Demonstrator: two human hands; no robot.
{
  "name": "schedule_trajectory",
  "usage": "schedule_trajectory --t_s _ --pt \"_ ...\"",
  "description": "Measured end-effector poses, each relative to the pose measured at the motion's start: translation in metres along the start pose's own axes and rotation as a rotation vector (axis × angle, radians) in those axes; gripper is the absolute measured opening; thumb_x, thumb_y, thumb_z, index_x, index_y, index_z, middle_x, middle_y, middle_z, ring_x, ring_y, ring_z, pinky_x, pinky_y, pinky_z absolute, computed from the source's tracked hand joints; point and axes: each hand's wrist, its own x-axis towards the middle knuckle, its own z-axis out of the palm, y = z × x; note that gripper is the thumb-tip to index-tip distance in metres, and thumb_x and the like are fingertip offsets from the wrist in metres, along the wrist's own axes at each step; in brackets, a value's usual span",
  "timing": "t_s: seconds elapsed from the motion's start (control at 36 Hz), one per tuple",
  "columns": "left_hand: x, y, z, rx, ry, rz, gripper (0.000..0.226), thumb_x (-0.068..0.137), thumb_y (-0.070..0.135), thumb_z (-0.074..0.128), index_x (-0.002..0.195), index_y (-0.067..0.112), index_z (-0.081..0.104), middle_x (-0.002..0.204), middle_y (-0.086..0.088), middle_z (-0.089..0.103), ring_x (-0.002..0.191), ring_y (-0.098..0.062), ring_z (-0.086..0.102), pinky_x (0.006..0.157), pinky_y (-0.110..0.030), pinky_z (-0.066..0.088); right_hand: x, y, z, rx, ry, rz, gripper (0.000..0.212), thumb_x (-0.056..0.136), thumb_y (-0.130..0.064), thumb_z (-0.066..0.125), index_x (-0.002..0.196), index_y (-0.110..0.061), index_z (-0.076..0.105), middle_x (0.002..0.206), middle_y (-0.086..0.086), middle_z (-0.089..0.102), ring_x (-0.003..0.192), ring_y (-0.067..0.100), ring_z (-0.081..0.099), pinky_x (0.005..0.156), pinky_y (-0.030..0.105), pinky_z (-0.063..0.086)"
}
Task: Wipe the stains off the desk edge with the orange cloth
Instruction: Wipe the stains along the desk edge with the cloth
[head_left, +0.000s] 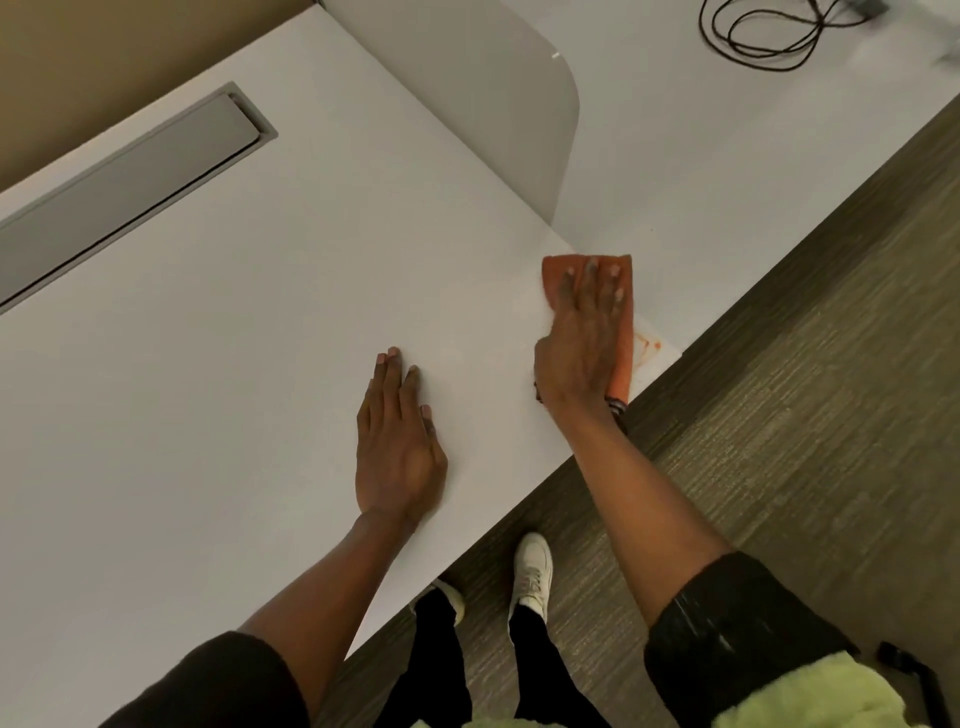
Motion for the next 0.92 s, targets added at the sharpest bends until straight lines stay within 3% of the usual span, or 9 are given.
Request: schedule_trajectory --t_s 0.14,0.22,0.39,0.53,0.67,0.75,0.92 --pt "-0.001 0.001 0.000 -0.009 0.010 -0.009 0.055 0.118 0.033 0.028 0.171 0.022 0.018 0.183 0.008 0.006 0.169 -0.007 -0.004 0.136 -0.037 0.008 -0.053 -0.027 0.009 0.028 -0.079 -0.229 0.077 0.089 0.000 0.027 0.165 -0.008 0.022 0.174 0.023 0.016 0.163 0.042 0.005 0.133 0.054 0.012" --pt "-0.001 0.003 -0.001 -0.013 0.009 -0.005 0.055 0.118 0.033 0.029 0.171 0.023 0.018 0.182 0.011 0.004 0.167 -0.002 -0.008 0.135 -0.035 0.007 -0.031 -0.035 0.011 0.074 -0.084 -0.282 0.074 0.092 0.008 0.041 0.163 -0.008 0.027 0.173 0.022 0.020 0.163 0.041 0.007 0.133 0.054 0.013" --pt "-0.002 0.006 -0.007 0.017 -0.022 -0.008 0.055 0.118 0.031 0.028 0.171 0.017 0.027 0.183 0.004 0.009 0.170 -0.012 0.001 0.136 -0.034 0.006 0.033 -0.017 0.002 0.051 -0.033 -0.106 0.077 0.090 0.013 0.046 0.163 -0.009 0.031 0.173 0.022 0.021 0.164 0.040 0.008 0.134 0.051 0.007" --pt "-0.002 0.009 -0.009 0.025 -0.026 -0.014 0.055 0.118 0.029 0.028 0.170 0.015 0.029 0.184 0.002 0.010 0.170 -0.013 0.001 0.136 -0.033 0.004 0.013 -0.003 0.000 0.012 -0.012 0.012 0.078 0.094 0.005 0.049 0.165 -0.008 0.021 0.175 0.022 0.012 0.164 0.039 0.003 0.134 0.050 0.006" --pt "-0.002 0.011 -0.007 0.003 -0.023 -0.032 0.055 0.118 0.031 0.030 0.172 0.019 0.026 0.183 0.007 0.007 0.169 -0.008 -0.002 0.136 -0.034 0.006 -0.044 -0.025 0.011 0.043 -0.068 -0.277 0.078 0.088 0.001 0.028 0.165 -0.009 0.025 0.174 0.022 0.016 0.163 0.041 0.006 0.133 0.054 0.012" --pt "-0.003 0.010 -0.005 0.008 -0.022 -0.030 0.056 0.118 0.033 0.030 0.172 0.020 0.024 0.183 0.007 0.008 0.169 -0.009 0.001 0.136 -0.035 0.008 -0.021 -0.026 0.011 0.083 -0.107 -0.358 0.078 0.089 0.012 0.036 0.164 -0.008 0.028 0.174 0.021 0.019 0.164 0.039 0.008 0.134 0.052 0.012" --pt "-0.003 0.009 -0.008 0.041 -0.008 -0.006 0.054 0.117 0.032 0.027 0.170 0.019 0.027 0.183 0.004 0.010 0.170 -0.010 0.001 0.135 -0.031 0.003 0.028 0.005 -0.002 0.008 -0.043 -0.113 0.080 0.088 0.011 0.051 0.163 -0.010 0.031 0.173 0.021 0.023 0.163 0.040 0.009 0.134 0.052 0.011"
